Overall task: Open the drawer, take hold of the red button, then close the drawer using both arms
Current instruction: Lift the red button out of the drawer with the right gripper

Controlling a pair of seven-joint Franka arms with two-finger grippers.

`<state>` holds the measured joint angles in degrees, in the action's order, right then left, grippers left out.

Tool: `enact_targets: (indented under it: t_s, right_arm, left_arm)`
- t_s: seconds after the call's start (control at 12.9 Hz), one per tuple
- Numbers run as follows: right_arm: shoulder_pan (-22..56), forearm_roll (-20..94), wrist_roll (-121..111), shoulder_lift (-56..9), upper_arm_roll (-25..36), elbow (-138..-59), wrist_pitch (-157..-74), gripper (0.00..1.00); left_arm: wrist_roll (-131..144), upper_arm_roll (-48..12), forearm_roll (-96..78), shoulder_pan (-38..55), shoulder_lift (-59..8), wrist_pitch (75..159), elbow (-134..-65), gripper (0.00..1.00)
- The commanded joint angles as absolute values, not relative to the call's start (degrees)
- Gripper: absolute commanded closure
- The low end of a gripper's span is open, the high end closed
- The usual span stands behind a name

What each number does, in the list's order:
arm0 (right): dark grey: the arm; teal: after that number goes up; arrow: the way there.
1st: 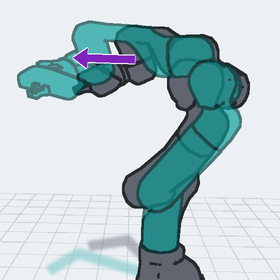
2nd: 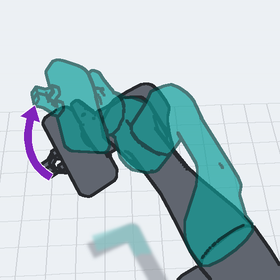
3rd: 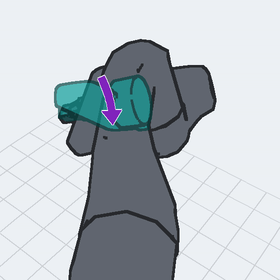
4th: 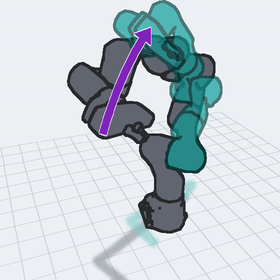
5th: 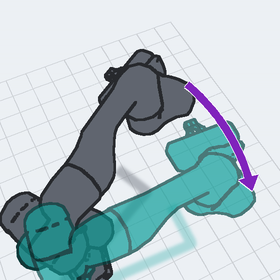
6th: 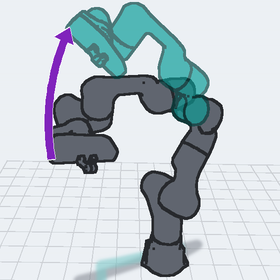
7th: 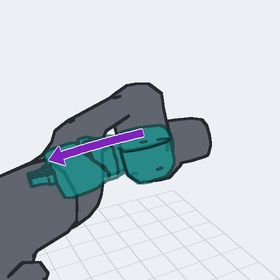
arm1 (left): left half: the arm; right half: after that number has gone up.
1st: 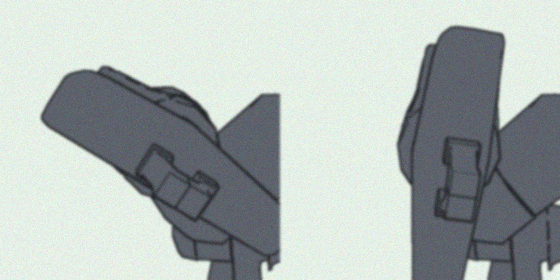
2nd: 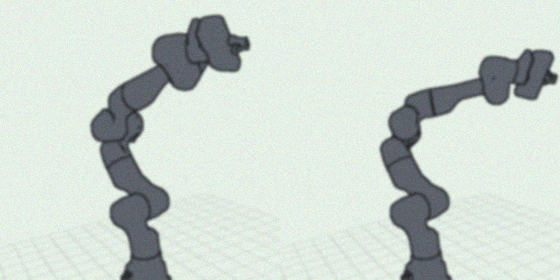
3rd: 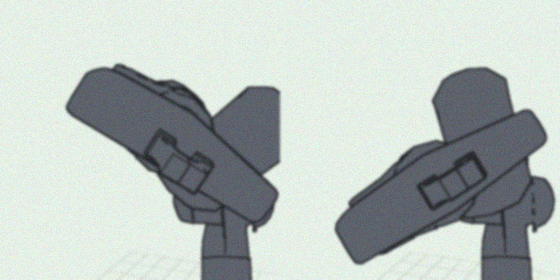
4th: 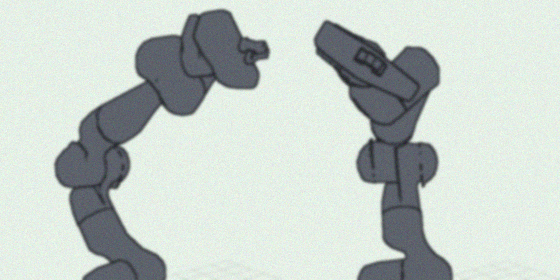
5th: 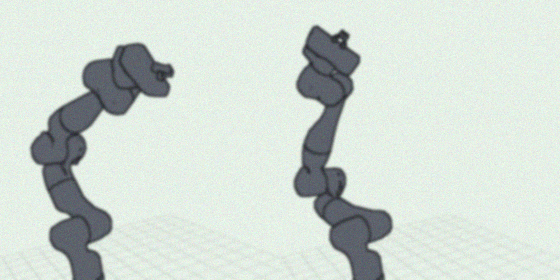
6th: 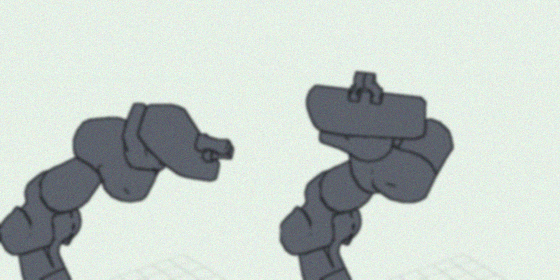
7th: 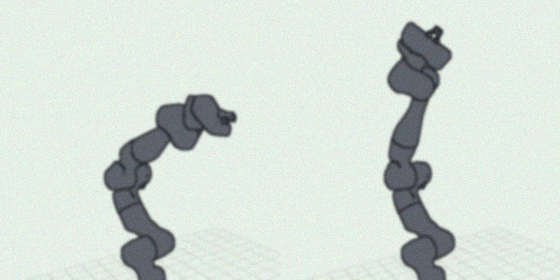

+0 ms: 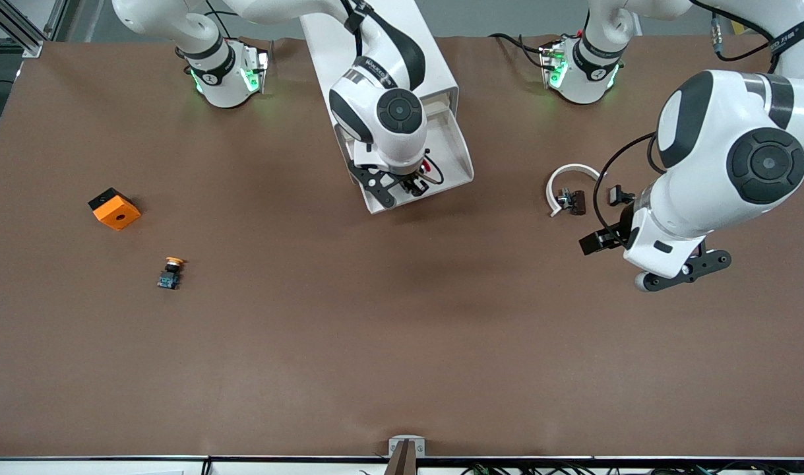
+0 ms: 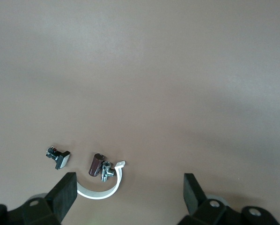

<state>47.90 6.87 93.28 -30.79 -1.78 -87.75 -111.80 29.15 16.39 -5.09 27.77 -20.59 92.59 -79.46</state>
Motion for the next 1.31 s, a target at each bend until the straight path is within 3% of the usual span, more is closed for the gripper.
enact_targets:
  t_s: [0.0,0.31,0.62,0.93,1.24]
  right_arm:
    - [48.6,8.0,92.81,-30.76,-1.23,-87.37,-111.36,0.84]
    - [47.73,8.09,92.81,-29.89,-0.97,-85.18,-108.74,0.85]
    - [41.77,8.26,86.87,-27.88,-1.05,-77.09,-94.17,0.86]
    - [29.48,8.09,63.09,-21.72,-0.71,-76.82,-83.08,0.85]
    - [14.45,5.9,32.95,-20.13,-0.53,-77.17,-81.21,0.85]
  left_arm:
    - [28.13,16.0,-3.78,27.95,-12.67,101.13,-92.6,0.0]
    - [28.13,15.82,-3.78,28.3,-11.78,101.61,-93.95,0.0]
    - [28.12,15.65,-3.78,28.3,-7.56,96.77,-95.62,0.0]
    - [28.83,10.65,-4.39,29.7,-12.47,103.69,-94.92,0.0]
    - [27.86,4.5,-3.69,29.79,-22.64,108.45,-89.32,0.0]
